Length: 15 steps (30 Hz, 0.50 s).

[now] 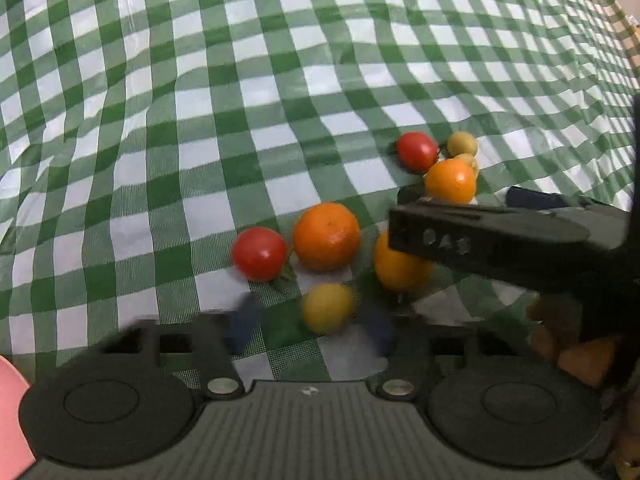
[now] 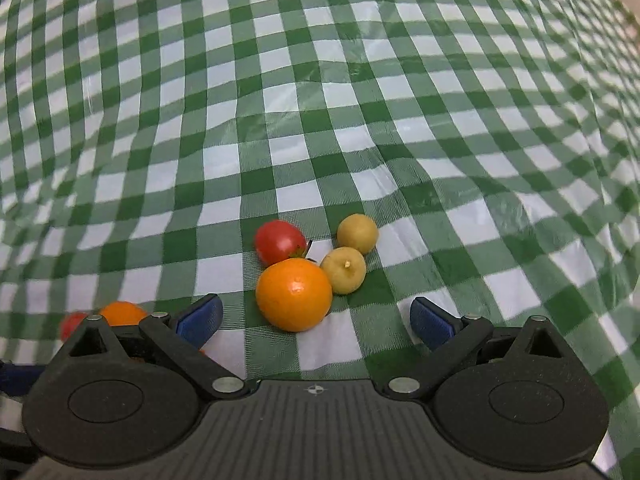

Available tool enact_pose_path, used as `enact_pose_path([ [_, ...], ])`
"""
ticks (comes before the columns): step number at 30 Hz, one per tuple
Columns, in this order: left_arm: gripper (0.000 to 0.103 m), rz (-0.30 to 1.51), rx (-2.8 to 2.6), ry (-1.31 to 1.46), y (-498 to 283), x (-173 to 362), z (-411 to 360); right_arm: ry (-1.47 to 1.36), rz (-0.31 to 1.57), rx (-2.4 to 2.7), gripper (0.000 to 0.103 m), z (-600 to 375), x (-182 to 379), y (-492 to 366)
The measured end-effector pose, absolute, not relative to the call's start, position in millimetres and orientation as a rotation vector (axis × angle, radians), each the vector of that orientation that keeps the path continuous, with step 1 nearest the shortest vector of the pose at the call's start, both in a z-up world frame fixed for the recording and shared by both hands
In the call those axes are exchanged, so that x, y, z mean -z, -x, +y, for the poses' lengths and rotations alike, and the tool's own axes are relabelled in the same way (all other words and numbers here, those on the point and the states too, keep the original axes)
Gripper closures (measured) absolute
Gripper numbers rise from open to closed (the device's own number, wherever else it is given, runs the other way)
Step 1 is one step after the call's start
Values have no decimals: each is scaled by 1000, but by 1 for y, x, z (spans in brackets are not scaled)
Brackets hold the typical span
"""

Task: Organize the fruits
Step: 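Grasp an orange with the right tool while the left tool grasps a small yellow fruit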

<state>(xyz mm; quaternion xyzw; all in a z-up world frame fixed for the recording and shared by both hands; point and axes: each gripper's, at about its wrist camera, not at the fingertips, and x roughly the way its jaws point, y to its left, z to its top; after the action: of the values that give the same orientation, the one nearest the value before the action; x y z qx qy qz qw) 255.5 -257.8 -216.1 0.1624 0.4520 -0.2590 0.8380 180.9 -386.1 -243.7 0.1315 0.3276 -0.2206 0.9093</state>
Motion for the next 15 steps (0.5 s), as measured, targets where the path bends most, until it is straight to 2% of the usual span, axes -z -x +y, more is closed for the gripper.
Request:
enact_pose_path([
  [1,69,956,545,-339,-255,214,-258,-258,666,450,27,-385,243,-178],
  [2,69,957,539,-322,-254,213,-256,-236,663,440,54,-383,241,-176],
  [3,70,954,533,-304,-253,211,-253,-215,660,427,63,-382,239,-176],
  [15,70,942,429,-291,-206,162,-196,-279,611,431,63,-374,206,-115],
])
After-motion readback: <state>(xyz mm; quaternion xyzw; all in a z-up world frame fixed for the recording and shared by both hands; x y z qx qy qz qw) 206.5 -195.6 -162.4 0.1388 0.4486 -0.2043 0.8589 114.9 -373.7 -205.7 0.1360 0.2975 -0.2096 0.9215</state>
